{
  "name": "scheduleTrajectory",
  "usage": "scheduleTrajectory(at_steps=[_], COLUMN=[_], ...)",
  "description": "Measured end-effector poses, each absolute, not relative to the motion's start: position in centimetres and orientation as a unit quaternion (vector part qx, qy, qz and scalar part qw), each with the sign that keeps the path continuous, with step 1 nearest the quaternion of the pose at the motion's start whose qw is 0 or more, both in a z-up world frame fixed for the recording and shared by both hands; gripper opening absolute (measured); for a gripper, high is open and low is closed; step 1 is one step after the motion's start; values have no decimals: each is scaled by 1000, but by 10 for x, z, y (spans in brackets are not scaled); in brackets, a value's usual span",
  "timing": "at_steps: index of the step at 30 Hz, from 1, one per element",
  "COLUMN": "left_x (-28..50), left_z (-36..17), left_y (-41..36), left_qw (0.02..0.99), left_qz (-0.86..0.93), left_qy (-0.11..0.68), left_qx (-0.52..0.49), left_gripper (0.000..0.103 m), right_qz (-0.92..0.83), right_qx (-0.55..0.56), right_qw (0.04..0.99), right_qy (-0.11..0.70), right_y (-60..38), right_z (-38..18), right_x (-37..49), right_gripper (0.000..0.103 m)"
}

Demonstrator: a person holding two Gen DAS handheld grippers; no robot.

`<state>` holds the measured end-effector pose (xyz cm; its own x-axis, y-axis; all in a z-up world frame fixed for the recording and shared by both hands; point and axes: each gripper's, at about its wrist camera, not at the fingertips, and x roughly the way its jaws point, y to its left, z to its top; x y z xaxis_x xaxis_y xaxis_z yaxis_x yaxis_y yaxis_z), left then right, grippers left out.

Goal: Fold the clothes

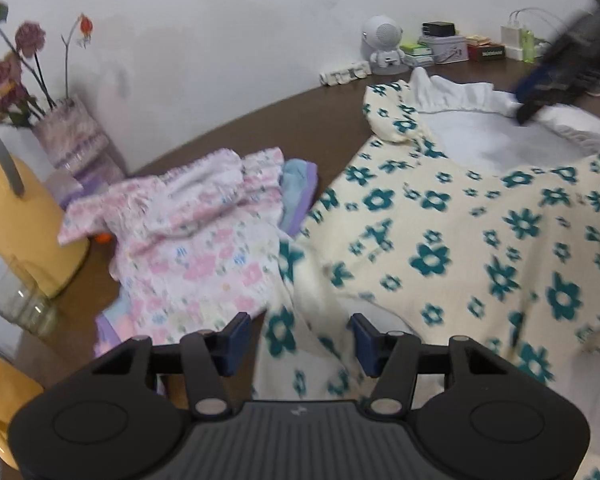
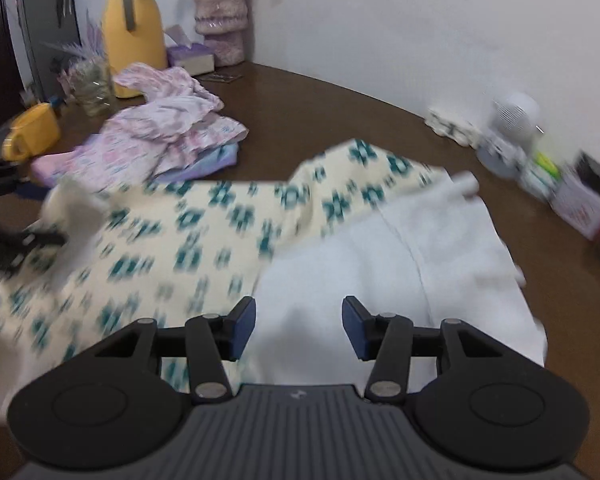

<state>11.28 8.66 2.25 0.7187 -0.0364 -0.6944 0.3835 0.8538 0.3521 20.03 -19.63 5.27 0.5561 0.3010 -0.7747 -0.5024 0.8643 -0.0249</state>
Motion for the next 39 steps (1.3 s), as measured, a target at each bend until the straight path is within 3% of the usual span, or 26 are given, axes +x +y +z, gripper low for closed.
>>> scheduleTrajectory(at_steps=[1, 3, 4, 5, 6, 7, 15, 20, 24, 26, 28, 29, 32, 34, 39], left_x=[116, 123, 127, 129, 130, 130, 157, 181, 186, 182, 172, 163, 128, 101, 28], left_z=[21, 18, 17, 16, 18, 20, 45, 28, 19, 22, 30, 35, 51, 57, 54], left_y=[85, 82, 83, 85, 88, 91, 132, 146, 149, 152, 155, 158, 166, 170, 162], left_qw=[894, 891, 889, 889, 891, 894, 923, 920, 918, 919, 924, 926, 933, 935, 926], left_qz=[-112, -101, -99, -102, -104, -106, -69, -16, 5, 14, 17, 17, 13, -4, -91], left_qy=[354, 353, 356, 358, 356, 350, 331, 352, 358, 355, 344, 339, 324, 326, 350], left_qx=[252, 266, 270, 268, 263, 260, 184, 171, 172, 171, 167, 165, 154, 138, 105], left_gripper=[54, 34, 3, 4, 4, 4, 4, 5, 21, 38, 51, 61, 80, 81, 81], right_qz=[227, 221, 219, 215, 211, 212, 240, 240, 239, 243, 250, 255, 255, 242, 208], right_qx=[-125, -121, -119, -119, -122, -120, -20, 2, -24, -23, -14, -11, -31, -45, -78], right_qw=[870, 862, 858, 853, 845, 838, 867, 867, 859, 856, 863, 869, 883, 886, 890], right_qy=[418, 439, 449, 461, 475, 488, 436, 436, 452, 455, 439, 424, 392, 394, 398], right_y=[-185, -166, -157, -149, -143, -139, -137, -112, -90, -90, -103, -115, -152, -169, -213], right_z=[49, 37, 31, 24, 17, 11, 64, 52, 28, 27, 42, 55, 82, 76, 61], right_x=[218, 250, 267, 281, 292, 301, 344, 378, 389, 386, 373, 361, 315, 287, 217], right_gripper=[48, 48, 44, 41, 27, 8, 6, 6, 9, 16, 43, 47, 59, 74, 75])
